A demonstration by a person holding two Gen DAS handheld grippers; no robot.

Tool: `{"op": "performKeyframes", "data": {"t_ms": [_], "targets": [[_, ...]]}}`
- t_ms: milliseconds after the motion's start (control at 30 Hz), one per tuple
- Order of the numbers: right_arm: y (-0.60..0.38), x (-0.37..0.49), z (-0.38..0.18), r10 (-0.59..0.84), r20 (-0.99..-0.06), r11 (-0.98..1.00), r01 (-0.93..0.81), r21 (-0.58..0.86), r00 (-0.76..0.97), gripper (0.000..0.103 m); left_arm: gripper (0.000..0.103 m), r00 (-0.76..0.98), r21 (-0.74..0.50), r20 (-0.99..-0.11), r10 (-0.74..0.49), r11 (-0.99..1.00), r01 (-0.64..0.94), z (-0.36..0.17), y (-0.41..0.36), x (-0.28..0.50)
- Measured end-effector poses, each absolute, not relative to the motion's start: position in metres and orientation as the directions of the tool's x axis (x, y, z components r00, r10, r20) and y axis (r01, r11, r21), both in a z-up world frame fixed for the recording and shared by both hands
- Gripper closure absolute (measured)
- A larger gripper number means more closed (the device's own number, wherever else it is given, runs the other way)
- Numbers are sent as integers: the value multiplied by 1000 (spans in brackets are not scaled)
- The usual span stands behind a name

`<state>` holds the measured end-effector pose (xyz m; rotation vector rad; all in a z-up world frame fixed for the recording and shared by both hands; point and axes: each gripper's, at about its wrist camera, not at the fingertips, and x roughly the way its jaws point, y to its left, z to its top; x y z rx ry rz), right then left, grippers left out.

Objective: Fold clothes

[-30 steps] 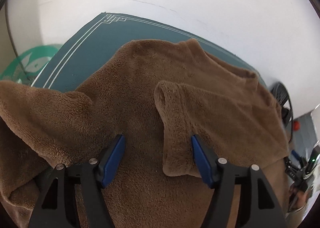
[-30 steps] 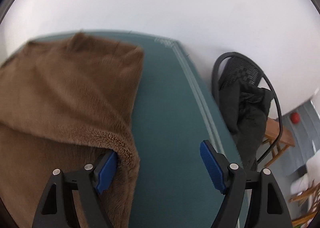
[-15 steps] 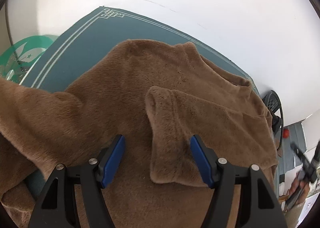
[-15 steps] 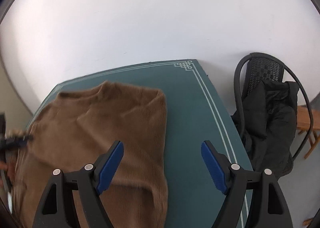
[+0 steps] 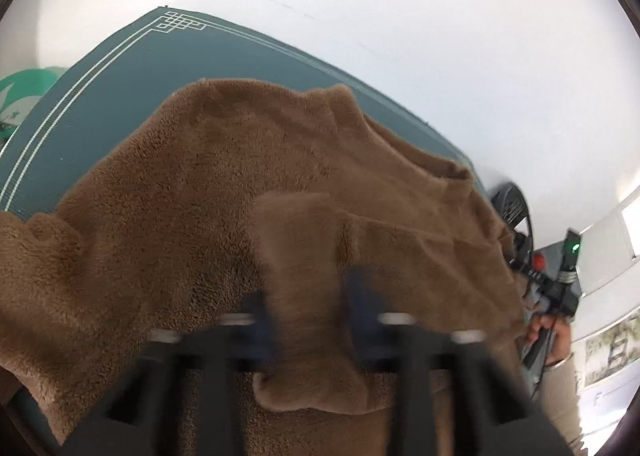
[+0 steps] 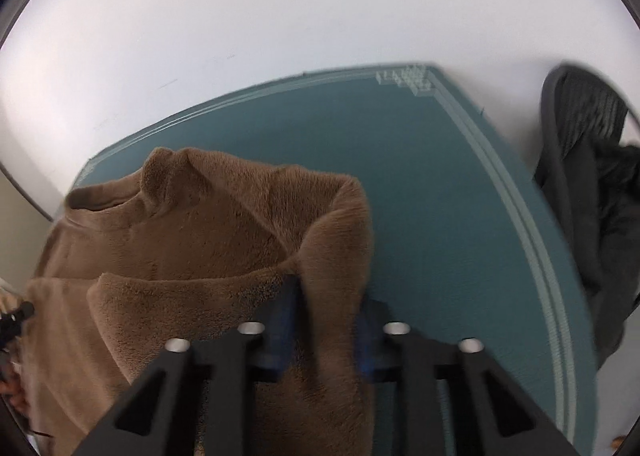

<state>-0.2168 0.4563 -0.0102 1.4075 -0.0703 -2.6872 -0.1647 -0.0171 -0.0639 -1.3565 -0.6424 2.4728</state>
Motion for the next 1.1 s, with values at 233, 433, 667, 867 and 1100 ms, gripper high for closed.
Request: {"op": "performKeyframes", "data": {"t_ms": [233,433,667,867,1100], "targets": [[479,-220,-13,127,-800,-992,-61,-112,-587,99,88,-593,-328,-768,242,-944,40,-56,-25,-150],[483,-201,1,32,-780,-999,-34,-14,-625,98,72,-563,-403,-765,314,-915,37,-61,-37,-152],[430,-153,40,-179,-736,-977,207,54,-653,13,41,-667,-378,-716,209,-919,117,-28,-62,-128],[374,-107,38,-264,-756,-935,351,48,-599,13,30,-695,-338,-679,236,-941,10,-11,-41,-112],[356,-107,-17,-200,-835,-931,365,-1,-512,11,27,-592,-232,-785,180,-973,12,-61,-23,-127]]}}
